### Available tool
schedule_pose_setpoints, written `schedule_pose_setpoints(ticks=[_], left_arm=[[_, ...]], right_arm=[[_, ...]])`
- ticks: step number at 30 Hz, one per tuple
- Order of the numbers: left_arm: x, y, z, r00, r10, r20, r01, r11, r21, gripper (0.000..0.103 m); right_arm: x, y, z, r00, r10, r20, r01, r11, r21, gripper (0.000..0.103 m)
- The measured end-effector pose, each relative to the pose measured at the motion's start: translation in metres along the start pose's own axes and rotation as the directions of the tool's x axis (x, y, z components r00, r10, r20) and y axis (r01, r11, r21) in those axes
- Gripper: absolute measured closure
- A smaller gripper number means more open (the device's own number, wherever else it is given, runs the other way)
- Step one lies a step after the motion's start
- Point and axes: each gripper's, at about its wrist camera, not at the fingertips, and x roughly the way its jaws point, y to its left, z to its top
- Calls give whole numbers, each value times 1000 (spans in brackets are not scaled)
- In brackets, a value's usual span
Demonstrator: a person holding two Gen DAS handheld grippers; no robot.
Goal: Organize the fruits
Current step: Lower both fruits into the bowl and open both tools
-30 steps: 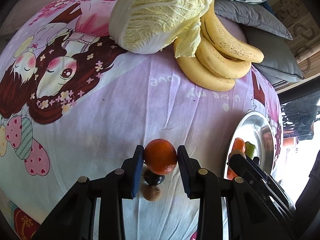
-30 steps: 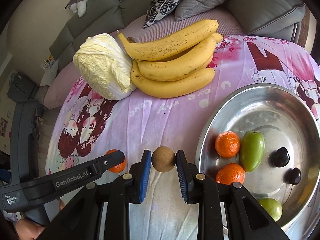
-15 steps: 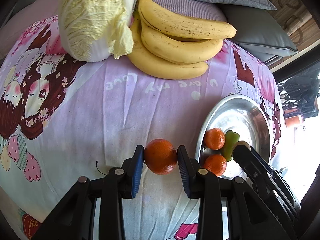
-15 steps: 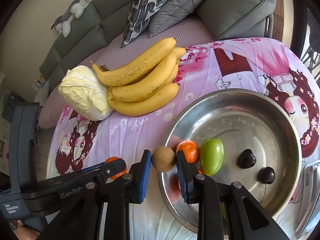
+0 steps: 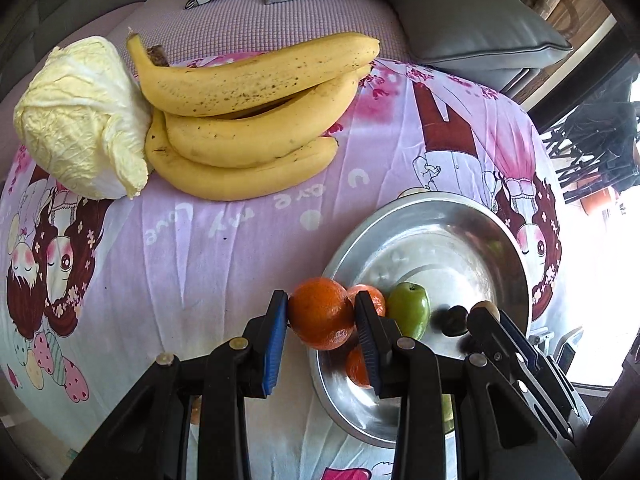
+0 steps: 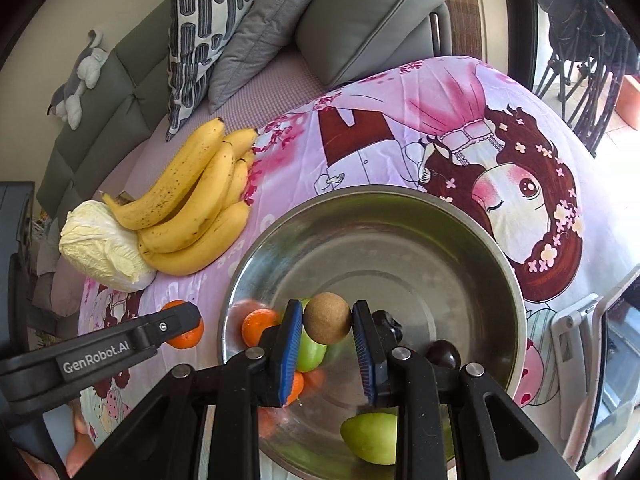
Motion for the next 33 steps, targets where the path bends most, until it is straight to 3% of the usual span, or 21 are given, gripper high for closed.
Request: schedule_pose_setpoints(ticks=[9,19,33], left_arm=[[28,-31,19,998,35,-50,-32,998,44,67],[49,-45,27,997,48,-56,-45,997,57,67],[61,-58,24,997,2,-74,3,998,60,67]], right_arm=[[16,-19,4,995,-96,-19,96,995,35,75],[22,-32,4,992,-123,-42,126,989,76,75],[24,-33,3,990,-123,-71,129,987,90,73]])
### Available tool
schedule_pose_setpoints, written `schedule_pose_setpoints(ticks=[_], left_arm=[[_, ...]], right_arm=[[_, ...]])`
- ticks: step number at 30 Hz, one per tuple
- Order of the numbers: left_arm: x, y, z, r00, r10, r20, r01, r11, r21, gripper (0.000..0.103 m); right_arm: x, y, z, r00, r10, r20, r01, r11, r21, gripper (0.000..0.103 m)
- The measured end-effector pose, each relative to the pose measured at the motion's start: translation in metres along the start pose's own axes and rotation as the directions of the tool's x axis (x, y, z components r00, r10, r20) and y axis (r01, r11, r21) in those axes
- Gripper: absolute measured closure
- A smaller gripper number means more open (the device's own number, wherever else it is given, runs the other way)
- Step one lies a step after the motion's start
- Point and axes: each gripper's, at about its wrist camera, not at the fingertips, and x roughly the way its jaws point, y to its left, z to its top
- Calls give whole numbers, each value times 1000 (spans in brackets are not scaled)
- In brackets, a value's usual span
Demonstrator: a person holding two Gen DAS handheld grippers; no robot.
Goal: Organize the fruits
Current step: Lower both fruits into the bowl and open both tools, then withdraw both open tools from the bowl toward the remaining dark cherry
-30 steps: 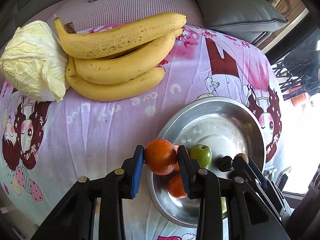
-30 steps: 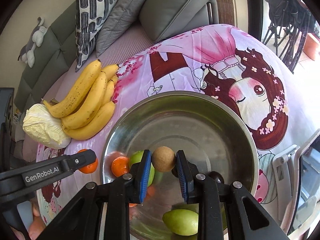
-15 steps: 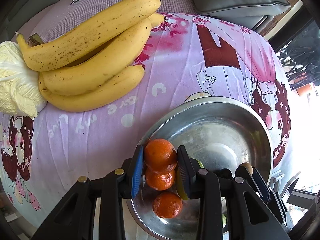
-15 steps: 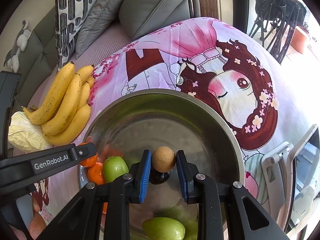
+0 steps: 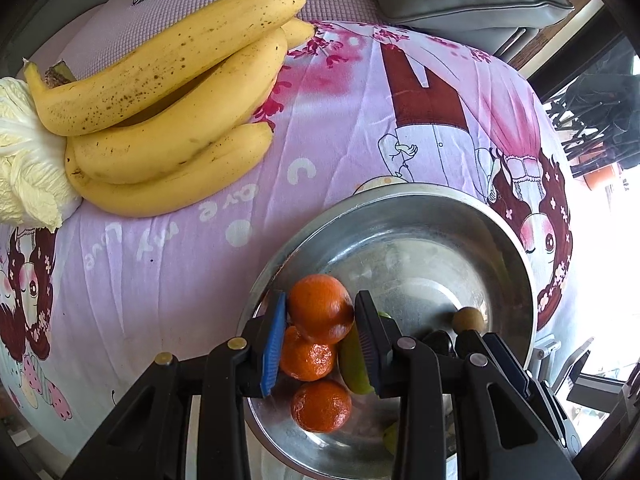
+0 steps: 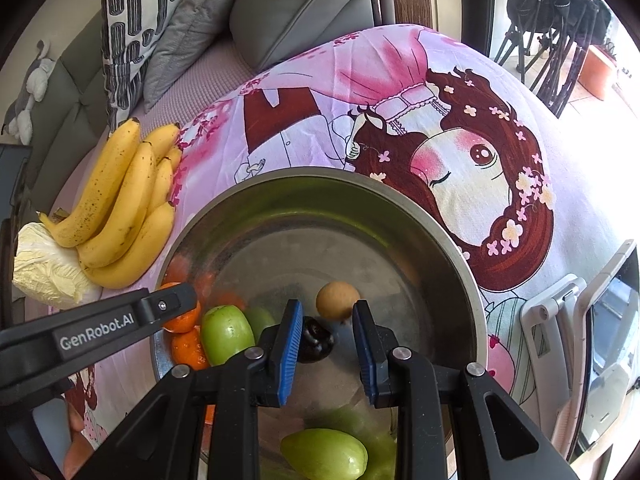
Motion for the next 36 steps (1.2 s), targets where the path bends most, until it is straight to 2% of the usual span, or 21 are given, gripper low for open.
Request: schedule_pose_setpoints(ticks=[5,7,8,9,17,21,24,29,31,34,36], left_arm=[[-4,6,-3,1000,-13,-3,13,1000,-4,67],[-9,9,-6,1000,-11,-3,11,1000,-9,67],[-11,10,-7,1000,-15,-3,15,1000,-13,67],[-13,13,-9,1000,-19,-1,19,1000,-18,67],[-25,42,-30,1000,-24,16,25,998,-54,66],[-28,62,-40,999,-17,35,20,997,-79,51],[-27,79,-47,999,-12,36,16,994,-109,39],[-20,104,-61,999,-6,32,11,988,-153,29],[-17,112,-66,999,4,34,2,986,-167,19],[-14,122,-72,999,11,37,-4,984,-179,19],[-12,128,-75,999,12,41,-4,983,-186,19]], right_arm=[[1,3,-1,1000,-12,-12,12,1000,-19,70],[-1,5,-2,1000,-10,-16,10,1000,-24,58],[-2,5,-2,1000,-13,-14,13,1000,-28,45],[-4,7,-3,1000,-19,-9,19,999,-35,39],[-12,17,-12,1000,-22,-23,20,996,-85,37],[-11,21,-18,999,-1,-47,-3,996,-91,30],[-10,23,-21,998,-19,-52,14,995,-103,23],[-5,30,-23,997,-23,-72,13,991,-131,21],[-4,34,-24,997,-35,-73,24,989,-148,21],[-2,41,-25,996,-38,-78,25,986,-166,19],[0,44,-26,996,-35,-82,20,984,-176,14]])
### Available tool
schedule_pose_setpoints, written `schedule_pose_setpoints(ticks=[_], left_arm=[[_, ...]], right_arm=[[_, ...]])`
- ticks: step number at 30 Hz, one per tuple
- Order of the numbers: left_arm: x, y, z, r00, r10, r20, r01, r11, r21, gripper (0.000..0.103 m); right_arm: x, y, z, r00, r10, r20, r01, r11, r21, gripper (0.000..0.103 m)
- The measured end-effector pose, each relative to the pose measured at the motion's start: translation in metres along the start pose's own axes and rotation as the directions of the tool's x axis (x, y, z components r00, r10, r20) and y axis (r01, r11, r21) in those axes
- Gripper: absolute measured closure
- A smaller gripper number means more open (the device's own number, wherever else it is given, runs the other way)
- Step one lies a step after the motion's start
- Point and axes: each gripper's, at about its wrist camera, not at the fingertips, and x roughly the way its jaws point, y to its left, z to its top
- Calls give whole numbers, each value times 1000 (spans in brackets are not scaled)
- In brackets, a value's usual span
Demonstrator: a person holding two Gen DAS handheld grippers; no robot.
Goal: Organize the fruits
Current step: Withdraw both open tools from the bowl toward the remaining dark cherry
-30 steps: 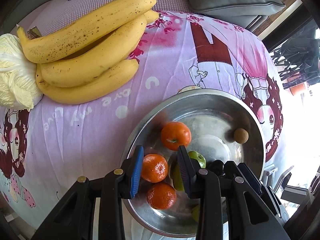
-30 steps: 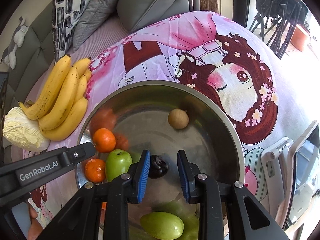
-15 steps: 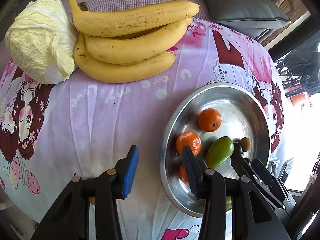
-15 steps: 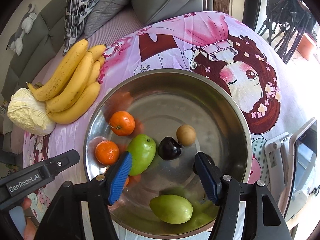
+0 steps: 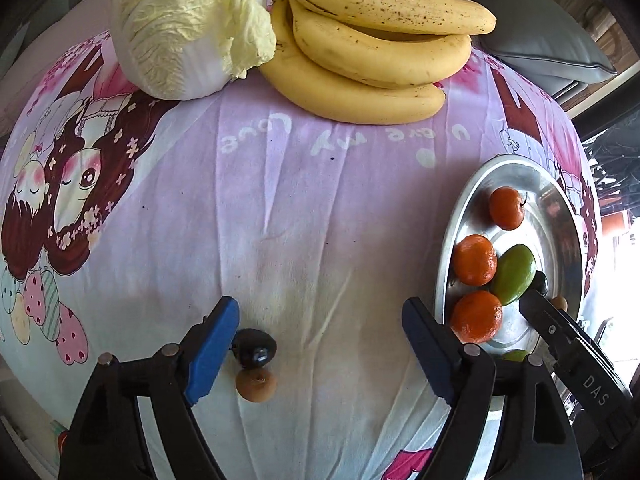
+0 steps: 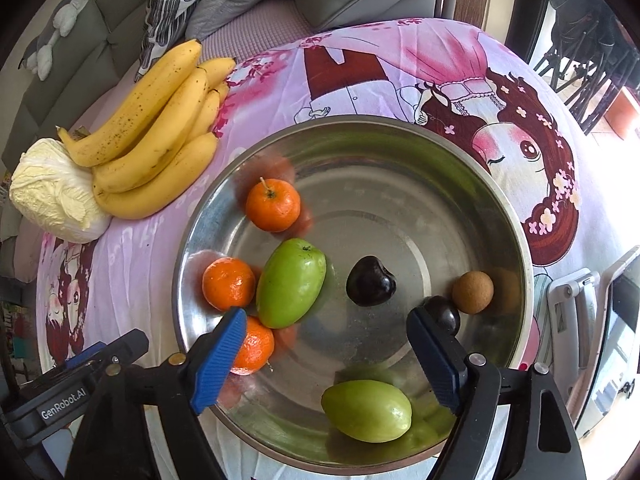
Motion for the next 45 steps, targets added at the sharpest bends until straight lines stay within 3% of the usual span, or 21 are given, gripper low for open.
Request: schedule_pose_setpoints(ticks=[3,6,17,26,30,45], left_arm=[[2,9,-4,1000,2,5,-2,1000,-8,17],[5,18,-8,1000,-5,1,5,1000,-26,11],[2,46,-22,1000,-5,16,6,998,-63,11],[5,46,-23,1000,-17,15,18,997,-69,9],[7,48,-23,999,-23,24,25,997,-75,7],[-12,56,-39,999,-33,39,37,995,-91,7]], right_arm=[[4,5,0,1000,7,-10,-7,1000,-11,7],[5,8,1,1000,10,-11,-10,1000,-20,7],[15,9,2,999,-19,-41,19,1000,-8,7],[11,19,2,1000,-19,-23,17,998,-62,7],[12,20,2,999,-16,-28,14,998,-69,0],[8,27,0,1000,14,-20,-16,996,-89,0]])
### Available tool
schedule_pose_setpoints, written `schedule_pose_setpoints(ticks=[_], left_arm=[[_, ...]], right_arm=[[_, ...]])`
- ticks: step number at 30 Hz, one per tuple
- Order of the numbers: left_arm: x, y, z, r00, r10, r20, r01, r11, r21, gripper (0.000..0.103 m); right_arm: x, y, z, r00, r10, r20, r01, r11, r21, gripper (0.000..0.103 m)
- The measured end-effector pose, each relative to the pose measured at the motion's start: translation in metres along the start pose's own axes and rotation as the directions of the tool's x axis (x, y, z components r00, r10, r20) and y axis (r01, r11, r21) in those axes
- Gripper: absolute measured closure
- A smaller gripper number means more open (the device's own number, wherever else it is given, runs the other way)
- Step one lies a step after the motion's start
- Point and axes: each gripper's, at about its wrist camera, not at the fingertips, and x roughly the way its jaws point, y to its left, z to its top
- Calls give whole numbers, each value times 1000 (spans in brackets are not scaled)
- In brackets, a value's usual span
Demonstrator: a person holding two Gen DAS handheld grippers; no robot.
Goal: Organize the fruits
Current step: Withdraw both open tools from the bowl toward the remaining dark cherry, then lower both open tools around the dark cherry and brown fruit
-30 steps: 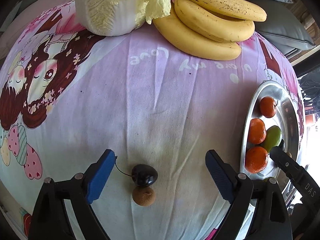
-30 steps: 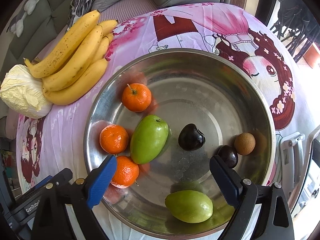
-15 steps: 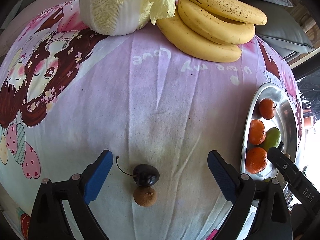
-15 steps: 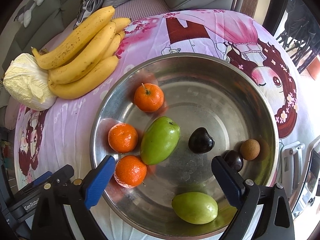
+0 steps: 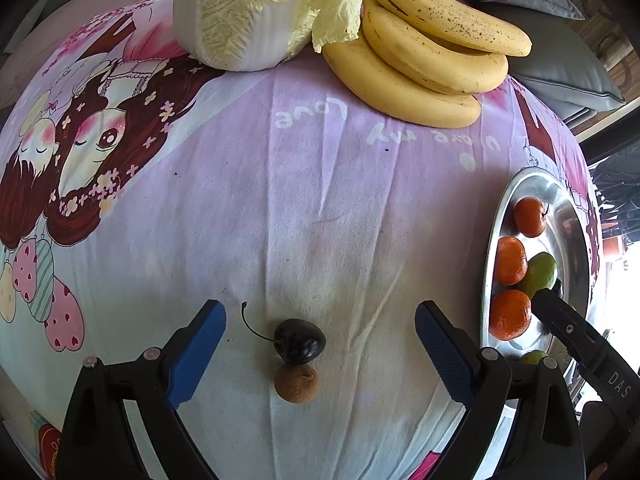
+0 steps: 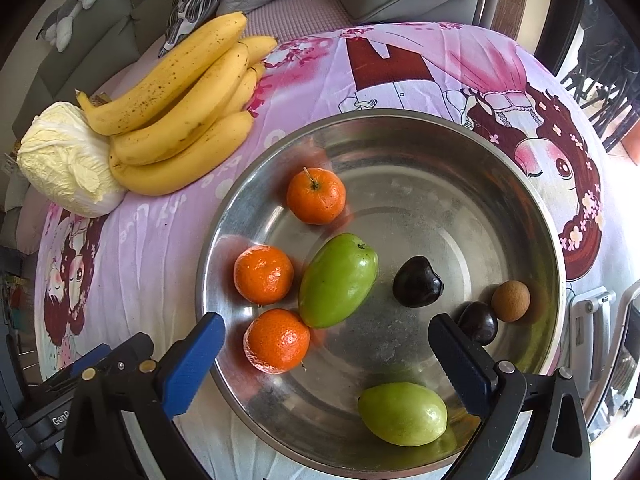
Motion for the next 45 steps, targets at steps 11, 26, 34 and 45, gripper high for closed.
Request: schedule_pose_setpoints(ticks=[11,26,34,45], left_arm=[[-13,36,-8,1000,-14,28,16,999,-45,7],[-34,91,-19,996,-29,80,38,992,-116,7],[-48,113,-29,995,-16,94,30,989,-145,7],[-46,140,-40,997,61,41,-53,982,-182,7]], right_arm=[[-1,31,-7,999,40,-4,-40,997,-72,0],[-2,86,-28,997,69,-18,-71,978,-198,0],[3,115,-40,995,89,-49,-99,958,-269,0],[24,137,-54,992,66,-109,-97,944,-314,0]])
